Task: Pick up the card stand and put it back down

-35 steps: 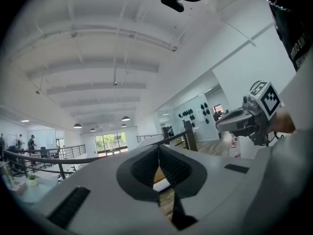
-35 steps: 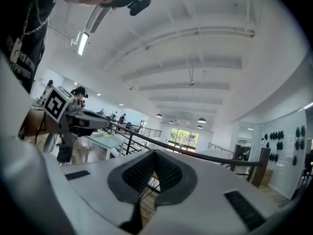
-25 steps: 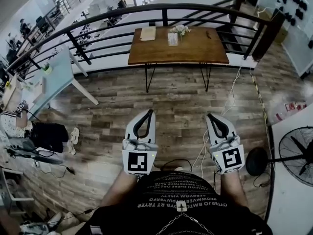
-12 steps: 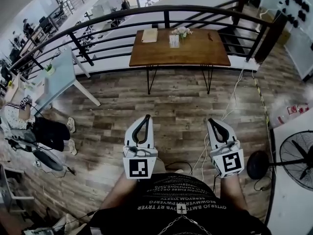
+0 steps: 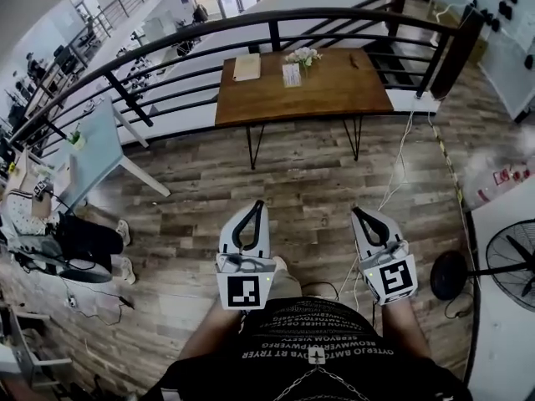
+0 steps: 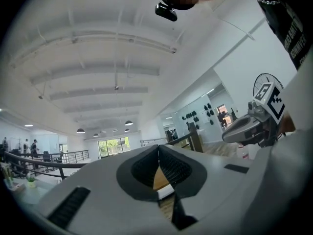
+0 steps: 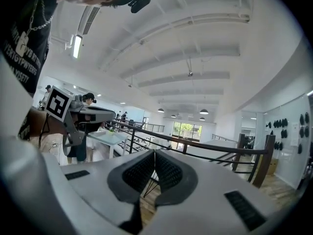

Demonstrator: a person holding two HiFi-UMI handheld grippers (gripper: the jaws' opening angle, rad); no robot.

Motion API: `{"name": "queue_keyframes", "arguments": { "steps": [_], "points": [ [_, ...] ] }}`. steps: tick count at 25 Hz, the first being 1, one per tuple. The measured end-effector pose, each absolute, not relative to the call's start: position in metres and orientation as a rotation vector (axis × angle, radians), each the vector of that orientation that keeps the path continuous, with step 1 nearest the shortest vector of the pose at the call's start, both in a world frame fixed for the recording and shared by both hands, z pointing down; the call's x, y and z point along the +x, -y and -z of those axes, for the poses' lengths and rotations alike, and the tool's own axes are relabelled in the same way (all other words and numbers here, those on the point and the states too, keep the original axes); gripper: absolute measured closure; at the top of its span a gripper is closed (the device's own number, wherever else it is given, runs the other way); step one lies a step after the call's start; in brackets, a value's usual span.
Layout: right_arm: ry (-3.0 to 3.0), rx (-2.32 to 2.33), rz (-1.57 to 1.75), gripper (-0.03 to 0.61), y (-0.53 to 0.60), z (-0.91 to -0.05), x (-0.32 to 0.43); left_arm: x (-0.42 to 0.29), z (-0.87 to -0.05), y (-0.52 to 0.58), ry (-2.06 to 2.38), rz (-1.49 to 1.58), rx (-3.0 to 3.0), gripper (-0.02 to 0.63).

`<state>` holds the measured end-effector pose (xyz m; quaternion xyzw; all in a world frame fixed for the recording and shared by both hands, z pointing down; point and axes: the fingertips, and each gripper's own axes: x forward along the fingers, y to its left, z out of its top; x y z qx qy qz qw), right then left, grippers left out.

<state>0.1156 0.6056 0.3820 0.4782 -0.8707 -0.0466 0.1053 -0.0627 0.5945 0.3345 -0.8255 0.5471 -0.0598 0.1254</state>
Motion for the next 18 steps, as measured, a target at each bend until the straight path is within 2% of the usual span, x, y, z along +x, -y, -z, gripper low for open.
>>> {"name": "queue_keyframes", "arguments": {
  "steps": [8,18],
  "points": [
    [2.542,1.428,0.126,0.563,-0.528,-0.380,0.104,-0.070,-0.342,-0.508,-1.564,0.156,-2.469,0.586],
    [2.541,1.397,0.090,0.561,-0.453,-0.388,0.057,-0.118,-0.358,-0.439,-1.596,0.211,-2.487,0.586]
  ]
}}
